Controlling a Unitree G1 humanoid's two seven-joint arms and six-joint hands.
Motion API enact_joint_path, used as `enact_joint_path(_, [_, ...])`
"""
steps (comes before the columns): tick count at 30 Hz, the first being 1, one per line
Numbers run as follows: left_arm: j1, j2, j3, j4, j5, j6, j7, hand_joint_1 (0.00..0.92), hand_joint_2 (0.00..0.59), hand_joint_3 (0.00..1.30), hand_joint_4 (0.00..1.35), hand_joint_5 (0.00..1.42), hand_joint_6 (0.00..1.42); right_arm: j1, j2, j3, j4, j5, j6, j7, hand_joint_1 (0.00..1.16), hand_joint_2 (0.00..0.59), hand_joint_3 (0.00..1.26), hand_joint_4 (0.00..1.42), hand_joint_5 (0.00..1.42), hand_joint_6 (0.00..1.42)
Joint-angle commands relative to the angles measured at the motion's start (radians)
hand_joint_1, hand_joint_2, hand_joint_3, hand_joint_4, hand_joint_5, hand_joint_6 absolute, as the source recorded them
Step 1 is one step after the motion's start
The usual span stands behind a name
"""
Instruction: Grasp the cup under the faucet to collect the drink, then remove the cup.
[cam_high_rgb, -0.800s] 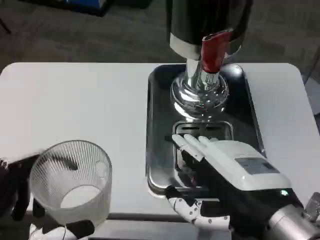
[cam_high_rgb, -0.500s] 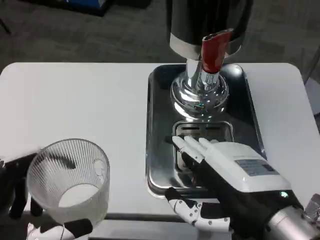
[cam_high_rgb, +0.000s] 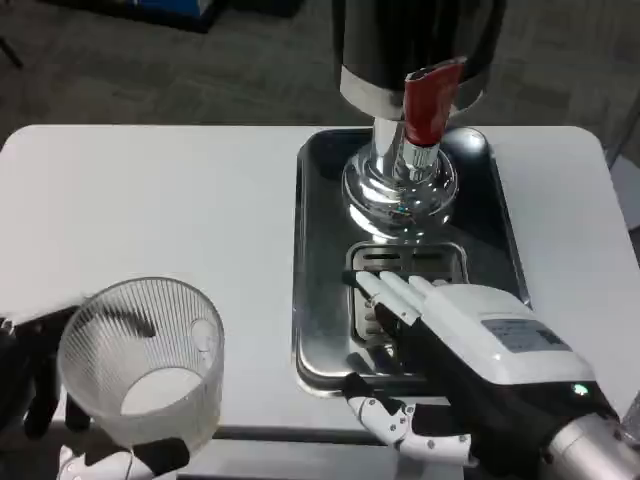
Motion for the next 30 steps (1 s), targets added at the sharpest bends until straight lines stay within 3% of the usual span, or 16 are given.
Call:
enact_joint_path(1, [-0.017, 0.0, -0.018, -0.022, -0.005, -0.005, 0.004, 0.51, 0.039, 0.95, 1.11, 1.28, 1.42, 0.022, -0.006, -0.019, -0.03, 0.009, -0.01, 0.01, 0.37, 0.485, 0.02, 0.0, 0.0, 0.0])
enact_joint_path(13, [-0.119, -0.001, -0.083, 0.011, 0.032, 0.03, 0.011, 0.51, 0.039, 0.95, 1.11, 1.28, 1.42, 0.065, -0.034, -0.127, -0.065, 0.043, 0.0, 0.005, 0.37, 0.485, 0.02, 0.0, 0.0, 0.0])
enact_joint_path(30, [-0.38, -0.013, -0.234, 0.224, 0.186, 0.095, 0.093, 0.51, 0.044, 0.95, 1.11, 1.28, 1.42, 0.127, -0.084, -0.27, -0.093, 0.139, -0.002, -0.023, 0.37, 0.485, 0.03, 0.0, 0.0, 0.0])
